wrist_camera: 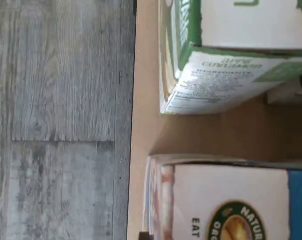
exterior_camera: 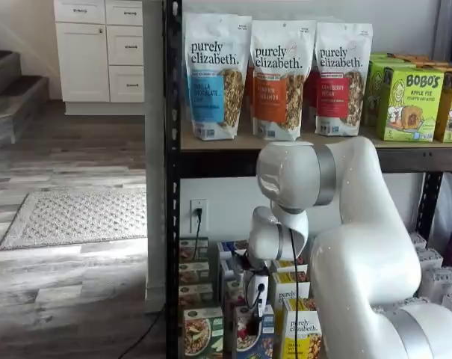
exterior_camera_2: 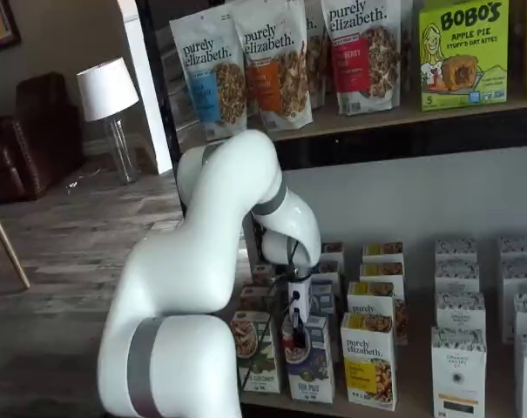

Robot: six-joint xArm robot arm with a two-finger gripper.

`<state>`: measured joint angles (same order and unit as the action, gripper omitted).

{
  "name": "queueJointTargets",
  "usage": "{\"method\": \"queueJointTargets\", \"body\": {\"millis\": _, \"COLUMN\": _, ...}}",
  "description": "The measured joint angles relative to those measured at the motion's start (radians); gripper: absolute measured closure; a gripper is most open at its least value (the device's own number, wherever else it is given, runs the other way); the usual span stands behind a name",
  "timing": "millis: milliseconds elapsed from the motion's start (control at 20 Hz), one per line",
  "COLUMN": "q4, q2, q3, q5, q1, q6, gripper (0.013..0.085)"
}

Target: Pick up the blue and white box that is on the bottom shelf, the second box from the left

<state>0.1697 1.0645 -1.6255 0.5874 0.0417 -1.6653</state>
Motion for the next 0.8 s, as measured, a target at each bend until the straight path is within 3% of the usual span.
{"method": "queueJointTargets", "body": {"millis": 150, "q4": 0.004, "q2": -0.003, "q3": 0.004, "q5": -0.001, "q1": 0.001, "q6": -0.002, "gripper": 0.0330}}
{"method": "queueJointTargets", "body": {"millis": 250, "q4": 0.004, "q2": -0.006, "q3": 0.005, "q5": 0.004, "q1": 0.002, "q6": -0.001, "gripper": 0.0370}}
{"method": "queueJointTargets", "body": {"millis": 400, "q4": 0.005, "q2": -0.010, "q3": 0.009, "q5": 0.006, "q1": 0.003, "q6": -0.001, "gripper": 0.0490}}
{"method": "queueJointTargets", "body": {"millis": 800, "q4": 0.006, "q2": -0.038, "q3": 0.047, "q5": -0.008, "q1": 0.003, "q6": -0.003, "gripper": 0.0490}}
